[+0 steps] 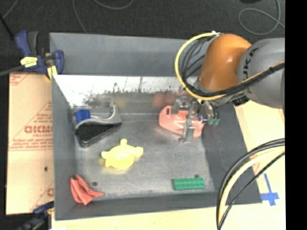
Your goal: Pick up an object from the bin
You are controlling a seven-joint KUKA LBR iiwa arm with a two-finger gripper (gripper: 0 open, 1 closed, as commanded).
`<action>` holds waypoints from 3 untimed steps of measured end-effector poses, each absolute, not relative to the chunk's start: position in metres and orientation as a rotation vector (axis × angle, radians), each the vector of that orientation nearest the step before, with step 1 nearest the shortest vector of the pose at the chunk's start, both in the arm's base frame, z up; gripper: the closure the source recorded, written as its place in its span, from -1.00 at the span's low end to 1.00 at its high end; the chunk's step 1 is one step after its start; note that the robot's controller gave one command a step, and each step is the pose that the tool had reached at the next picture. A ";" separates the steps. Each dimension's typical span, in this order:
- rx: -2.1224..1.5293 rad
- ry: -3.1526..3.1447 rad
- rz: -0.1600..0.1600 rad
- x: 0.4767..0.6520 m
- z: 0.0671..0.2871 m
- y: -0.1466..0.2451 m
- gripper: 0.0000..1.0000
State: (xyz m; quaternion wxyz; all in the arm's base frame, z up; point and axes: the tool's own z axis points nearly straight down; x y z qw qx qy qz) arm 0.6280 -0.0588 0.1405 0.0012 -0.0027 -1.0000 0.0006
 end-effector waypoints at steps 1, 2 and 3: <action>-0.007 -3.146 0.003 0.629 0.145 -0.059 -1.00; 0.126 -3.148 0.007 0.631 0.126 -0.047 -1.00; 0.452 -3.111 0.006 0.624 0.107 0.006 -1.00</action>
Offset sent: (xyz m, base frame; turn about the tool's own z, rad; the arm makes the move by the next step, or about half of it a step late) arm -0.0004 0.0372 -0.0563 -0.2217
